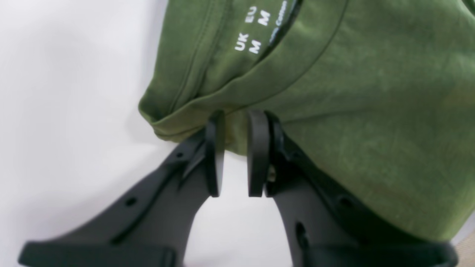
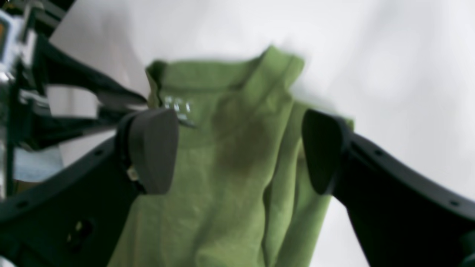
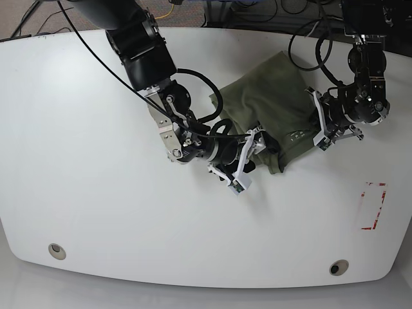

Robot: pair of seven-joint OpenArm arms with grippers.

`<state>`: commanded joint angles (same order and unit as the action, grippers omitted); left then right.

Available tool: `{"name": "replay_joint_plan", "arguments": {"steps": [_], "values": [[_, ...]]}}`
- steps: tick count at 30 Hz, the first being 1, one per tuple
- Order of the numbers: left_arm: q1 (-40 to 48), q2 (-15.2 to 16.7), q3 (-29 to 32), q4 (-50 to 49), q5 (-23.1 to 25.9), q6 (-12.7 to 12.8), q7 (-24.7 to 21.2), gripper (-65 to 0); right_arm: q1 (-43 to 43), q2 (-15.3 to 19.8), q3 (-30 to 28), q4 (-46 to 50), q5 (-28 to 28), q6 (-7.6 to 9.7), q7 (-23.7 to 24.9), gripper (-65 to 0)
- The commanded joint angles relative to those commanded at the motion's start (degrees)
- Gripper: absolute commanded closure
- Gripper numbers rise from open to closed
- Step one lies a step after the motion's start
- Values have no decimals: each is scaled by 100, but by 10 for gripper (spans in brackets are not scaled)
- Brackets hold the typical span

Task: Layout the t-shirt on the table in an organized manner, then fold the t-shirt properly
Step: 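Hold the green bundle with both grippers and adjust its collar edge, then tuck the bundle's edge under with the right gripper while left holds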

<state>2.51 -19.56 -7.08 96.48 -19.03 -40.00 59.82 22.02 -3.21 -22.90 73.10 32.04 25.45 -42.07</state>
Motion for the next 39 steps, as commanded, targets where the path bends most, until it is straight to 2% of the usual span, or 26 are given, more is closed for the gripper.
{"name": "replay_joint_plan", "arguments": {"steps": [35,37,39], "values": [[0,-9,9,0,18,0,18,-97,-422,-44,0,-334,0,18,26,-501],[0,-9,9,-9,18,0,18,-97,-422,-44,0,-334,0,18,26,-498],[0,-9,9,-44,18,0,18,-97,-422,-44,0,-334,0,18,26,-468]]}}
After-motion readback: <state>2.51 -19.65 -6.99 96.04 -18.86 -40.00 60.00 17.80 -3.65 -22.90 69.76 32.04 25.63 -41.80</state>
